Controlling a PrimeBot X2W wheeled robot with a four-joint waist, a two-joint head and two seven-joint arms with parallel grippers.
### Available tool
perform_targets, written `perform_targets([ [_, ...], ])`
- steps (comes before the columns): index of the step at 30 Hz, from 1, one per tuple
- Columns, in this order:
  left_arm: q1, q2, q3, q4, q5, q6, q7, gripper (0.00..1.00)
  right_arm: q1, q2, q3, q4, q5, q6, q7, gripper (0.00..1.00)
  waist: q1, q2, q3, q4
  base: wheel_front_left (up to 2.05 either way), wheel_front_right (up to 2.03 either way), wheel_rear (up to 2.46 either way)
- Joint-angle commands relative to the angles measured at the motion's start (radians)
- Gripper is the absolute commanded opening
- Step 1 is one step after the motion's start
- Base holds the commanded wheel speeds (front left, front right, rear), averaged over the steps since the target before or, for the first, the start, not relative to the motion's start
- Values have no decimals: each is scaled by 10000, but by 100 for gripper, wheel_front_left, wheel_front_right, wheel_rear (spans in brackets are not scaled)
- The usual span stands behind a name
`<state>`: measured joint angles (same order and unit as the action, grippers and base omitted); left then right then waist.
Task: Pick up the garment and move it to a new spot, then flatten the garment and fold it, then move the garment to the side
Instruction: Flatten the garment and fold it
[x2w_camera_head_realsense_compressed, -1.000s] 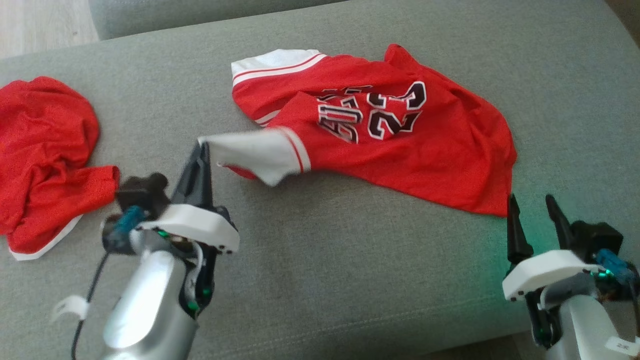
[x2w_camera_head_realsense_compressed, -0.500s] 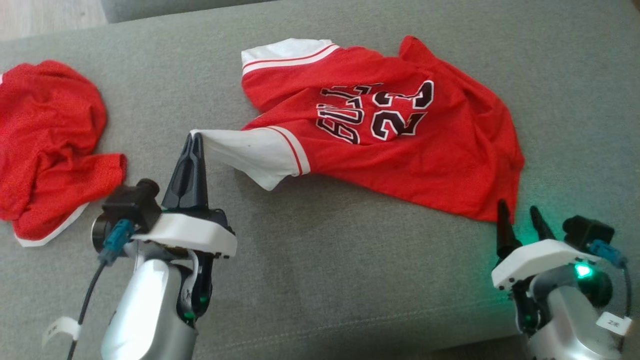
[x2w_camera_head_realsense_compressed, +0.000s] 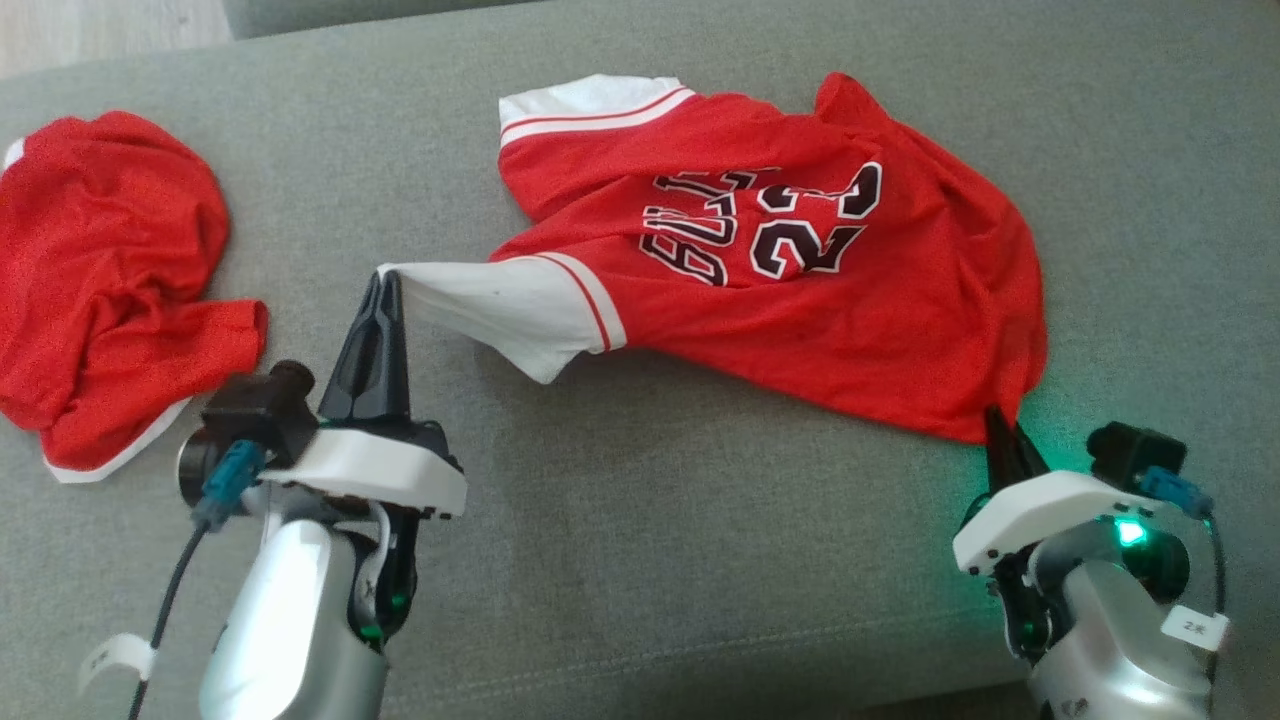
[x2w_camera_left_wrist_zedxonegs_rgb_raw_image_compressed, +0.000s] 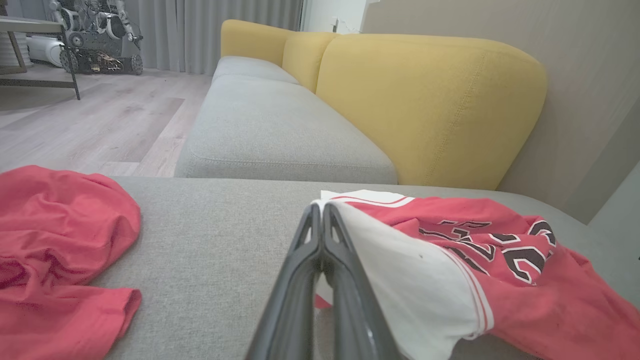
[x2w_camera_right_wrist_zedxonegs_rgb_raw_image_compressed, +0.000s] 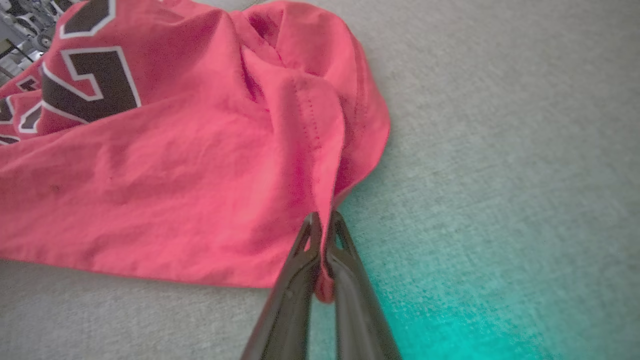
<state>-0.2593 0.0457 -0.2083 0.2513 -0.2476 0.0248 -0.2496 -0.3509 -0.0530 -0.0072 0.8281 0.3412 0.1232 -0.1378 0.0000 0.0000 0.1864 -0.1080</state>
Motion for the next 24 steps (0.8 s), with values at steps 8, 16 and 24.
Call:
perform_targets([
  [8, -347, 71, 985, -846, 176, -96, -122, 0, -480, -101, 360, -1732, -1304, 75, -269, 0, 0, 0, -684, 51, 0, 0, 0],
  [16, -1552, 409, 1067, -2193, 56, -781, 256, 0, -1649, -1653, 727, -5712, -1365, 75, 1238, 0, 0, 0, -2109, 147, 0, 0, 0],
  [24, -3406, 566, 769, -4129, -390, -1000, 2226, 0, -2625, -2115, -282, -8351, -1880, 75, 3418, 0, 0, 0, -3008, 320, 0, 0, 0],
])
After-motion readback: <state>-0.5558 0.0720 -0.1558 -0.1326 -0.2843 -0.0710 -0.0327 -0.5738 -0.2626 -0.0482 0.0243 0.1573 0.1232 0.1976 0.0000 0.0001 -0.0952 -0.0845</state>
